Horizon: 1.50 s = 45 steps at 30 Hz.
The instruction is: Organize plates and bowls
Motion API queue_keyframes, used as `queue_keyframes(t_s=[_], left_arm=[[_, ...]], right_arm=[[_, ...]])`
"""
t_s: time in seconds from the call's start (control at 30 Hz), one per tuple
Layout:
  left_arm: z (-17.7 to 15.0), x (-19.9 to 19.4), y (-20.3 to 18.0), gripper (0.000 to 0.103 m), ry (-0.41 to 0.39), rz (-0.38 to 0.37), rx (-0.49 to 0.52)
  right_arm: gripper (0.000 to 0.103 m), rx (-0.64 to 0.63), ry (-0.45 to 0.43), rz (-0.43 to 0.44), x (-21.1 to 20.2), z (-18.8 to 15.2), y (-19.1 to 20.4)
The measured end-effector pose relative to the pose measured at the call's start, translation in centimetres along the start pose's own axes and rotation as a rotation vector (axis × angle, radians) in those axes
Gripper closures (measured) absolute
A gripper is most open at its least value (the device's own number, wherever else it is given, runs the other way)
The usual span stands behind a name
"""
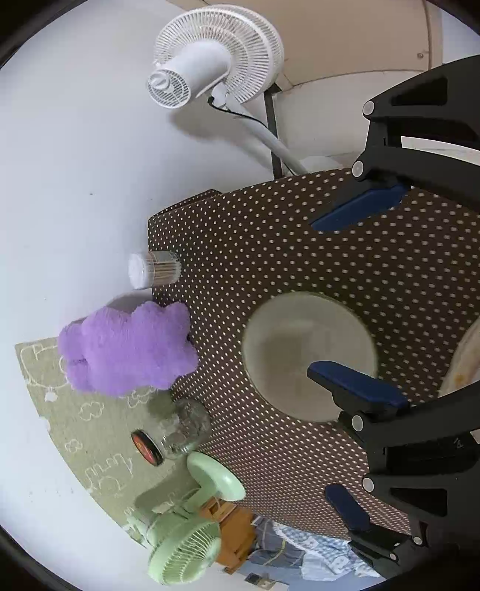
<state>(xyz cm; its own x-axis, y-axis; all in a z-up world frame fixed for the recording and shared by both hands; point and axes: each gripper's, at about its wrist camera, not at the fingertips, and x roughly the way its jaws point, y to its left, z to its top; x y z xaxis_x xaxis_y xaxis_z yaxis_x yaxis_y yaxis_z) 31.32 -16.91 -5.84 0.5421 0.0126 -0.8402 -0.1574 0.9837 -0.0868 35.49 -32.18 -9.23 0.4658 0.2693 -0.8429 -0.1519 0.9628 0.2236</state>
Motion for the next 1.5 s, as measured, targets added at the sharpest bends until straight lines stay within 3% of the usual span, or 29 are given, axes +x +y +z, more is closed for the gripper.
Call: queue_keyframes(t_s=[0.3,0.4,0.47,0.53,0.6,0.67,0.83,1.17,1.5], left_arm=[[0.4,5.0,-1.1,0.022,0.049,0.037,0.016],[0.4,6.2,-1.2,0.028,0.072,0.042,0.021],[0.1,6.7,-1.3,0.032,0.084,0.039,0.021],[0.0,7.3,-1.2,0.042,0.099,0.045,0.02],[0.0,7.9,-1.2,0.056,0.12,0.041,0.014],[0.0,8.4,-1.1,0.065,0.137,0.024,0.003],[0.3,8.7,-1.5,0.072,0.14,0.027,0.005],[-0.4,6.9,-0.2,0.074,0.162,0.024,0.009],[-3.7,4.1,0.5,0.074,0.197,0.058,-0.004]], right_arm=[[0.028,-0.008,0.044,-0.008,5.0,0.9,-0.2],[0.041,-0.015,0.071,-0.019,6.3,0.9,-0.1],[0.042,-0.017,0.085,-0.017,7.1,0.8,-0.1],[0.056,-0.025,0.093,-0.016,7.7,0.7,0.1],[0.064,-0.031,0.11,-0.015,8.4,0.6,0.3],[0.072,-0.019,0.135,0.005,9.1,0.5,0.4],[0.088,-0.016,0.151,0.028,9.3,0.6,1.0],[0.088,-0.025,0.169,0.022,8.6,0.0,1.7],[0.088,-0.036,0.208,0.05,7.3,-2.4,2.6]])
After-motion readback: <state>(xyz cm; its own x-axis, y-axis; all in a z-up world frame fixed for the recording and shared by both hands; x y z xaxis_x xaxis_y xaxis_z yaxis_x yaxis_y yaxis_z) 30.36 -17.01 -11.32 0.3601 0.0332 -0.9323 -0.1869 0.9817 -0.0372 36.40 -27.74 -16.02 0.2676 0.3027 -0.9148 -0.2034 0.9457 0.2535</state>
